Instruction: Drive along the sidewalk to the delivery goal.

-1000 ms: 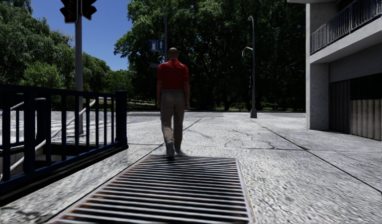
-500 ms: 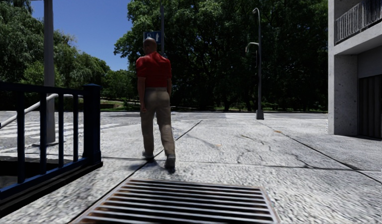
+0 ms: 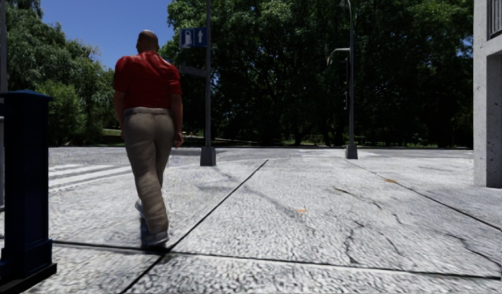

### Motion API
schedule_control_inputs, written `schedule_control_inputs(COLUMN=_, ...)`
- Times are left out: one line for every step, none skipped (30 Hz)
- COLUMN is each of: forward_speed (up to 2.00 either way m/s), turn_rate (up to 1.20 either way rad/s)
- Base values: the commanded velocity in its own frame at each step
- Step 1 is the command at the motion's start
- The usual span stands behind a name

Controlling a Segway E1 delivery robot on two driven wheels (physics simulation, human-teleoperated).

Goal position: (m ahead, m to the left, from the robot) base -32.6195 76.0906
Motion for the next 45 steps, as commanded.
schedule_control_inputs(forward_speed=2.00, turn_rate=0.00)
schedule_control_inputs(forward_speed=2.00, turn_rate=0.00)
schedule_control_inputs(forward_speed=2.00, turn_rate=0.00)
schedule_control_inputs(forward_speed=2.00, turn_rate=0.00)
schedule_control_inputs(forward_speed=2.00, turn_rate=0.00)
schedule_control_inputs(forward_speed=2.00, turn_rate=0.00)
schedule_control_inputs(forward_speed=2.00, turn_rate=0.00)
schedule_control_inputs(forward_speed=2.00, turn_rate=0.00)
schedule_control_inputs(forward_speed=2.00, turn_rate=0.00)
schedule_control_inputs(forward_speed=2.00, turn_rate=0.00)
schedule_control_inputs(forward_speed=2.00, turn_rate=0.00)
schedule_control_inputs(forward_speed=2.00, turn_rate=0.00)
schedule_control_inputs(forward_speed=2.00, turn_rate=0.00)
schedule_control_inputs(forward_speed=2.00, turn_rate=0.00)
schedule_control_inputs(forward_speed=2.00, turn_rate=0.00)
schedule_control_inputs(forward_speed=2.00, turn_rate=0.00)
schedule_control_inputs(forward_speed=2.00, turn_rate=0.00)
schedule_control_inputs(forward_speed=2.00, turn_rate=0.00)
schedule_control_inputs(forward_speed=2.00, turn_rate=0.00)
schedule_control_inputs(forward_speed=2.00, turn_rate=0.00)
schedule_control_inputs(forward_speed=2.00, turn_rate=0.00)
schedule_control_inputs(forward_speed=2.00, turn_rate=0.00)
schedule_control_inputs(forward_speed=2.00, turn_rate=0.00)
schedule_control_inputs(forward_speed=2.00, turn_rate=0.00)
schedule_control_inputs(forward_speed=2.00, turn_rate=0.00)
schedule_control_inputs(forward_speed=2.00, turn_rate=0.08)
schedule_control_inputs(forward_speed=2.00, turn_rate=0.15)
schedule_control_inputs(forward_speed=2.00, turn_rate=0.43)
schedule_control_inputs(forward_speed=2.00, turn_rate=0.43)
schedule_control_inputs(forward_speed=2.00, turn_rate=0.58)
schedule_control_inputs(forward_speed=2.00, turn_rate=0.71)
schedule_control_inputs(forward_speed=2.00, turn_rate=0.80)
schedule_control_inputs(forward_speed=2.00, turn_rate=0.78)
schedule_control_inputs(forward_speed=2.00, turn_rate=0.78)
schedule_control_inputs(forward_speed=2.00, turn_rate=0.75)
schedule_control_inputs(forward_speed=2.00, turn_rate=0.74)
schedule_control_inputs(forward_speed=2.00, turn_rate=0.74)
schedule_control_inputs(forward_speed=2.00, turn_rate=0.74)
schedule_control_inputs(forward_speed=2.00, turn_rate=0.74)
schedule_control_inputs(forward_speed=2.00, turn_rate=0.74)
schedule_control_inputs(forward_speed=2.00, turn_rate=0.74)
schedule_control_inputs(forward_speed=2.00, turn_rate=0.74)
schedule_control_inputs(forward_speed=2.00, turn_rate=0.74)
schedule_control_inputs(forward_speed=2.00, turn_rate=0.74)
schedule_control_inputs(forward_speed=2.00, turn_rate=0.74)
